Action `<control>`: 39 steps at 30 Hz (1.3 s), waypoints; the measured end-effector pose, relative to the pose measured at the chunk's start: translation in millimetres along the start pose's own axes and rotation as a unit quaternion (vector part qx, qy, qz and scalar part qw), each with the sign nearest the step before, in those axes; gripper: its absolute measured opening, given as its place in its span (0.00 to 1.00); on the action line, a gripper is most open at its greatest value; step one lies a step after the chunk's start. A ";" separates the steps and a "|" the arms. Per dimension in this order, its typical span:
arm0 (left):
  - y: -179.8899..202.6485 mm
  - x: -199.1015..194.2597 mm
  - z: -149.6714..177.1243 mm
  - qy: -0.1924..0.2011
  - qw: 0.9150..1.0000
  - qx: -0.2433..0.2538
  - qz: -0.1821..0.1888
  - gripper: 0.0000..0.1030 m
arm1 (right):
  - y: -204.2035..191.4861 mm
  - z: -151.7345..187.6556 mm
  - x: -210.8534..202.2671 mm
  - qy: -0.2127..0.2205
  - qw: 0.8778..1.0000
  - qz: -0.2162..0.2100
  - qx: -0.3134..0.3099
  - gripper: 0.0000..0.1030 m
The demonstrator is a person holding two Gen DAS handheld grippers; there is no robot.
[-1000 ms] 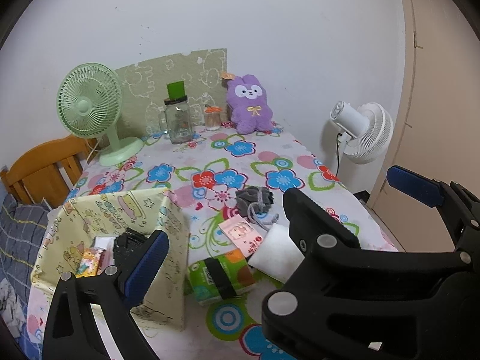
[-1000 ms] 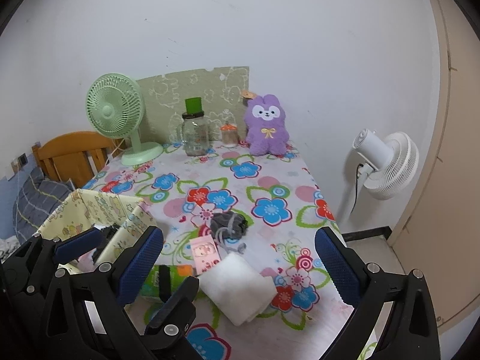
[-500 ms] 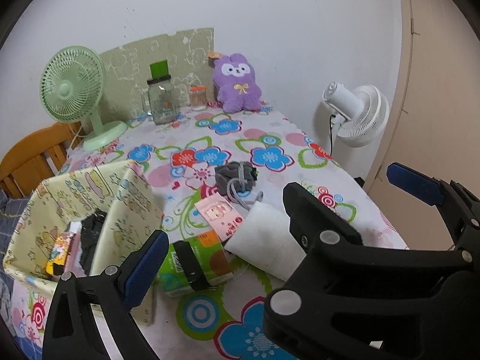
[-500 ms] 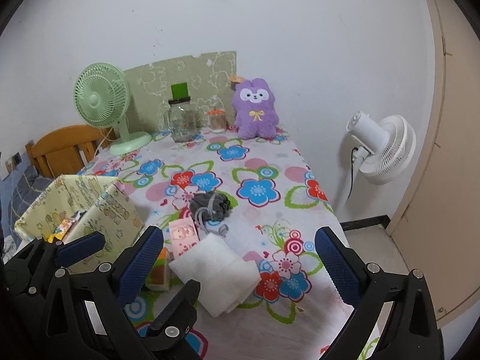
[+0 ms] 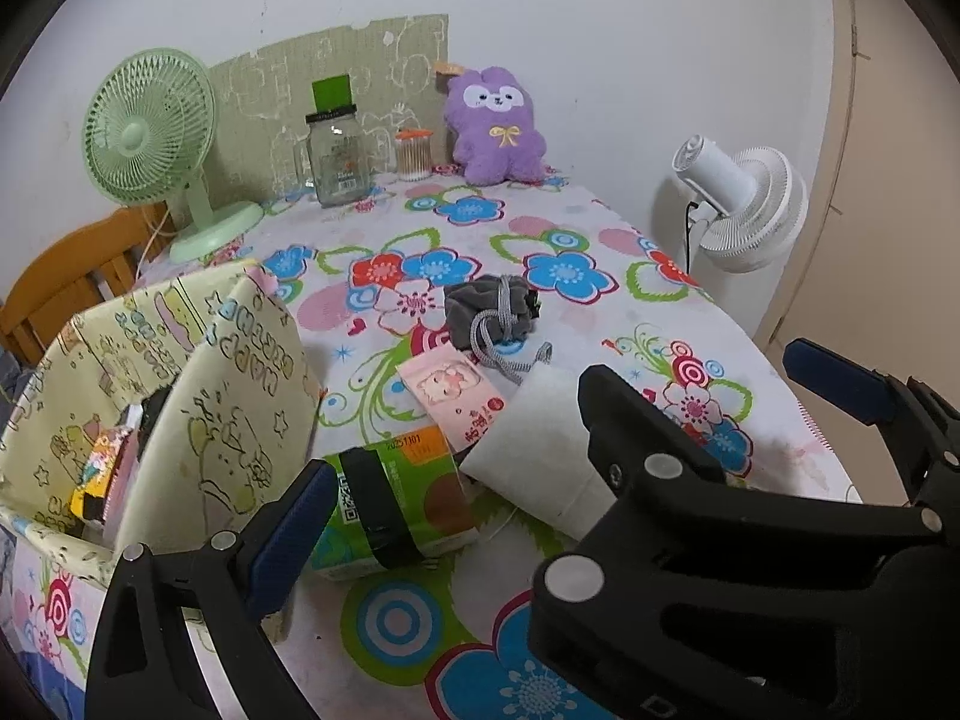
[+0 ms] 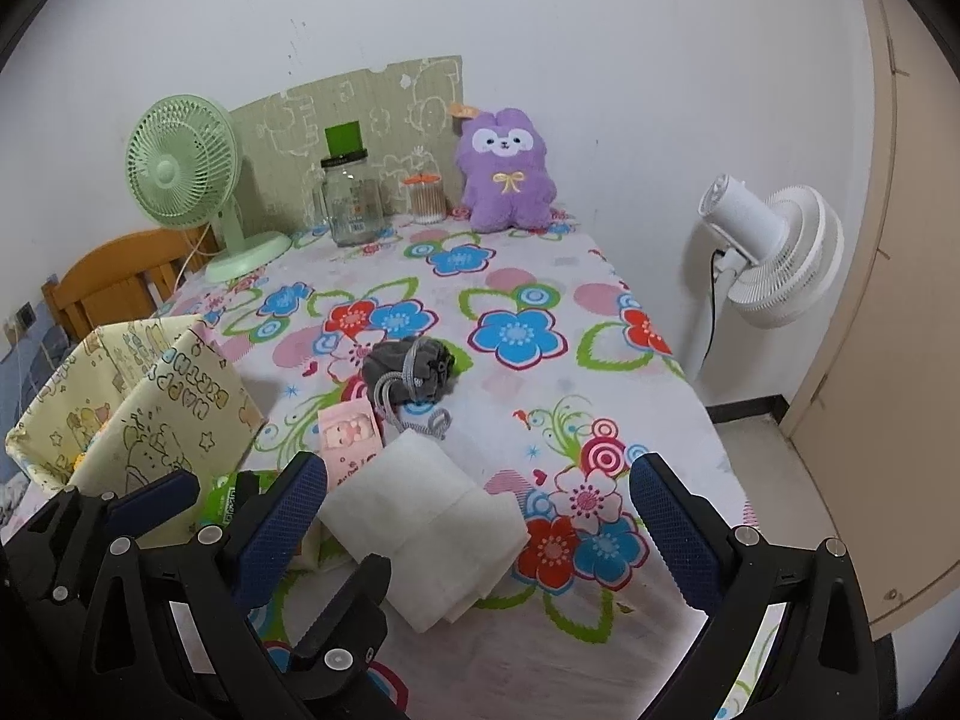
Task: Organize soft objects
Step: 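Grasp the green tissue pack with the left gripper while the right gripper grasps the white cloth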
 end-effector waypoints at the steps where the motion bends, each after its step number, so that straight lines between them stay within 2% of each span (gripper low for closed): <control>1: -1.2 1.9 0.6 -0.003 1.000 -0.002 0.000 0.97 | -0.4 0.8 1.4 -0.002 1.000 0.000 0.001 0.99; 12: -29.4 11.5 8.6 -0.006 0.997 -0.040 -0.062 0.97 | -13.5 8.6 20.2 -0.023 1.000 -0.008 -0.006 0.99; 19: -36.6 26.5 20.7 -0.038 0.996 -0.058 -0.062 0.96 | -14.0 17.2 32.1 -0.042 0.999 -0.004 -0.006 0.99; 22: -38.1 32.0 22.7 -0.048 0.995 -0.062 -0.062 0.87 | -13.6 18.7 36.0 -0.048 0.999 -0.004 -0.003 0.99; 24: -41.2 37.9 25.3 -0.059 0.994 -0.067 -0.064 0.77 | -13.6 20.1 39.8 -0.052 0.999 -0.004 -0.002 0.99; 25: -42.6 40.2 26.8 -0.064 0.993 -0.069 -0.066 0.75 | -13.8 20.8 40.6 -0.054 0.999 -0.005 -0.001 0.99; 32: -39.7 42.6 25.0 -0.054 0.995 -0.055 -0.061 0.73 | -17.1 24.7 51.5 -0.071 0.997 -0.019 0.003 0.99; 37: -36.5 43.7 22.1 -0.048 0.996 -0.039 -0.060 0.72 | -19.9 33.3 63.5 -0.102 0.994 -0.032 0.014 0.99; 39: -34.8 43.4 21.5 -0.044 0.997 -0.028 -0.062 0.72 | -19.4 35.0 66.4 -0.105 0.994 -0.025 0.014 0.99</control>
Point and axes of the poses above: each gripper's, at about its wrist camera, not at the fingertips, and x roughly the way its jaws point, y to its right, z to its underside, the point moved 9 cm from there along x, roughly the way its jaws point, and after that the axes turned 6 degrees about -x, right-handed, at the moved point
